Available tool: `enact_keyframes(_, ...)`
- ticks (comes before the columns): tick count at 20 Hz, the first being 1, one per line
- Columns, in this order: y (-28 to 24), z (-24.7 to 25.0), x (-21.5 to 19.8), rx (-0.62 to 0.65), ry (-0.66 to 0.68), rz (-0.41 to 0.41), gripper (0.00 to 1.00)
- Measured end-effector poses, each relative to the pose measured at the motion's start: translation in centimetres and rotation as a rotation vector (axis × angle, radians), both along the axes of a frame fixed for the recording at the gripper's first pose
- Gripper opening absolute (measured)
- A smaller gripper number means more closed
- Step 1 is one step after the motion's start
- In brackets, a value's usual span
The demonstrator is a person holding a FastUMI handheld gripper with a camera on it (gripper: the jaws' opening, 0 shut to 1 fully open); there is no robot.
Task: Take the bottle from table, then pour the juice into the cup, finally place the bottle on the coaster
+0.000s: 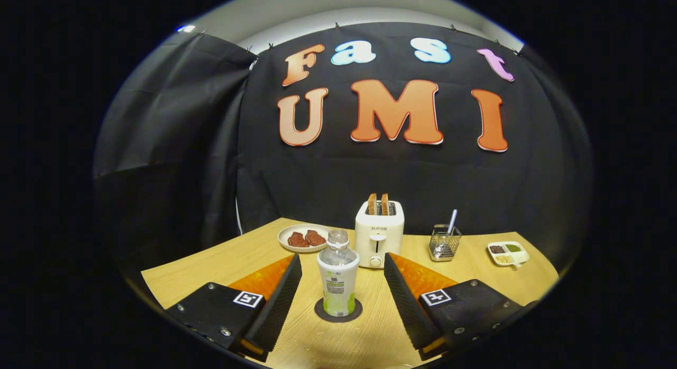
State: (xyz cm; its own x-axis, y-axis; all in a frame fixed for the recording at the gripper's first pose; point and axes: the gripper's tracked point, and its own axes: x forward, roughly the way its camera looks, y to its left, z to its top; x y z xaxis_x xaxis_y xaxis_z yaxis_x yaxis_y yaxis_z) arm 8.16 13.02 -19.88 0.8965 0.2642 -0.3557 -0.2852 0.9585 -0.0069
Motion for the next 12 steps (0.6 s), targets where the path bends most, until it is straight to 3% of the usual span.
enact_keyframes(4, -2.3, 6.3, -2.0, 0.005, -0.082, -0.044, 0.93)
enact_keyframes(12, -8.5, 12.9, -7.5, 0.056, -0.146, -0.161, 0.92)
